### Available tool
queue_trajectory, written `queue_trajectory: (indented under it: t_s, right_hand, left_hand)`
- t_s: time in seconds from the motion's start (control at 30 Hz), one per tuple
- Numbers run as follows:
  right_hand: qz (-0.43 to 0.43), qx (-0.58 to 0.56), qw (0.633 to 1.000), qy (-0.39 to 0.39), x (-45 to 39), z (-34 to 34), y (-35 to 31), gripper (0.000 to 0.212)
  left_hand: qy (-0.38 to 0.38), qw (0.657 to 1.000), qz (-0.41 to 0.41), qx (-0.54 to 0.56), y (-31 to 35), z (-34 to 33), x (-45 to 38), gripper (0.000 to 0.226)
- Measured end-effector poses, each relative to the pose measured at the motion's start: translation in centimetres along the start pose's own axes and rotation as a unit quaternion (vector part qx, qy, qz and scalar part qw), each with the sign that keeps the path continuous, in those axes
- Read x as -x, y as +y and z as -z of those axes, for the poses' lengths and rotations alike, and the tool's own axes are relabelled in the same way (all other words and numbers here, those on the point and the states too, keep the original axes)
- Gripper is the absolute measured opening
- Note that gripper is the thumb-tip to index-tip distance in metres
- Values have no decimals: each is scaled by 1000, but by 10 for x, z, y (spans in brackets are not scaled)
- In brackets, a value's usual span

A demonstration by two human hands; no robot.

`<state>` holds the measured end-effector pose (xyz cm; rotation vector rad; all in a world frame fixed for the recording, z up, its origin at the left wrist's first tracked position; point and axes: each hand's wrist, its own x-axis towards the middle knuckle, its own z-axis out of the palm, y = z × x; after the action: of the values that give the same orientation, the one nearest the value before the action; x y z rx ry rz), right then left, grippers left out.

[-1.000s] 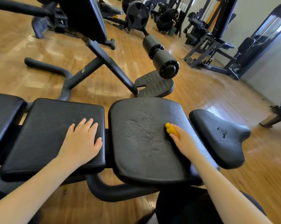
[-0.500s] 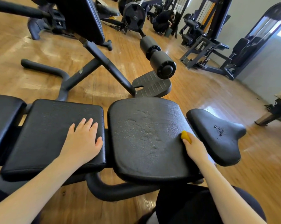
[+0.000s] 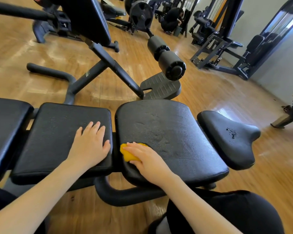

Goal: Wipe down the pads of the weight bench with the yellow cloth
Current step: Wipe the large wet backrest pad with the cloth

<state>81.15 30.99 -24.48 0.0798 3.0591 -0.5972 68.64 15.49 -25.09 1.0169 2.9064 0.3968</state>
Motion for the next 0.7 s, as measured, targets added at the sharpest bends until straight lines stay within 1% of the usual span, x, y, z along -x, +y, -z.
queue_trajectory:
  t_s: [0.1,0.2,0.3,0.4,0.47,0.6,0.7]
  right_hand:
    - [-25,-12,999,16,14,11,39,46]
    - [-102,-40,992,67,39,33,83,42]
    - [-215,-86,966,113,72,58,122,40]
    - [-321,-81,929,166,105,70,156,36]
    - [-353,-77,914,185,113,72,165,35]
    - [-395,-67,898,181,106,70,161,35]
    - [-400,-38,899,175,100,69,147,37]
  left_hand:
    - [-4,1000,-1,-1,-1,-1,0,57]
    - [-7,1000,-5,-1,-1,-2,1,57]
    - [-8,1000,-6,-5,-1,-2,1,57]
    - [-8,1000,-6,-12,-1,-2,0,58]
    - [-8,1000,-5,-15,0,-2,0,57]
    - [-9,1000,-7,-13,0,-1,0,57]
    - [-7,1000,-9,-14,0,-2,-1,57]
